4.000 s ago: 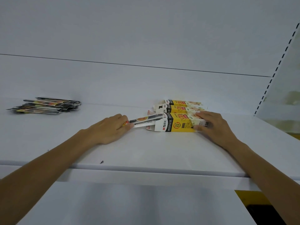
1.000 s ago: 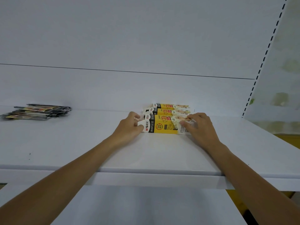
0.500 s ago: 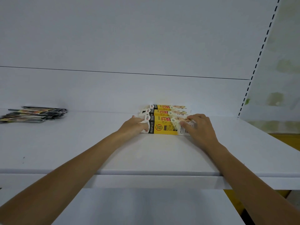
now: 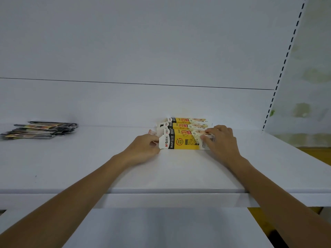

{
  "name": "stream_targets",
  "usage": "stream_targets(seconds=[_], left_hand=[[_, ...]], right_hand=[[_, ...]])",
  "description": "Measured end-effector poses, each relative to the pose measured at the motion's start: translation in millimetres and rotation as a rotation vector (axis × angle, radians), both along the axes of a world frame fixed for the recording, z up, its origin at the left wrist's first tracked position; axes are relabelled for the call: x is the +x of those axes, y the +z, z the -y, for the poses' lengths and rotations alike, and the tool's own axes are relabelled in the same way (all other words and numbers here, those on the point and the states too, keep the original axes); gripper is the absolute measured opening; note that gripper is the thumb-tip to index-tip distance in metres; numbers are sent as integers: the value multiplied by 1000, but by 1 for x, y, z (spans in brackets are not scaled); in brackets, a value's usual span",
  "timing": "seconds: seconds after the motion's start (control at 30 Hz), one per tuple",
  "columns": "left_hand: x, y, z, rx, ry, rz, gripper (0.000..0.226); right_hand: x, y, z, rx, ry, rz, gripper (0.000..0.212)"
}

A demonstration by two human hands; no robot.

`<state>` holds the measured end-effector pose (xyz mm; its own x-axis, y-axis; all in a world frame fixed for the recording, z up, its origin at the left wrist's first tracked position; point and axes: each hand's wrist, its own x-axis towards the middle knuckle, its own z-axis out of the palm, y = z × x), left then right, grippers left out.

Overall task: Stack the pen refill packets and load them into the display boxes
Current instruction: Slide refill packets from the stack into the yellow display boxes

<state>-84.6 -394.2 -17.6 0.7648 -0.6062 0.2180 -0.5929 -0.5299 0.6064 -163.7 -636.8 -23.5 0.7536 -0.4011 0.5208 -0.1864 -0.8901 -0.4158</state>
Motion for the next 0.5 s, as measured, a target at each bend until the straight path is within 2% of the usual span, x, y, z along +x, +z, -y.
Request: stream_targets(seconds=[0.2,0.33,0.5], left_hand=[[22,10,-56,58,153,357,32],[35,2,-104,71,255,325,31],[36,-10,-191,56,344,213,30]], right_hand=[[8,22,-27,39,97,68,44],[39,38,-79,-7,210,124,48],[88,44,-174,-77,404,106,49]])
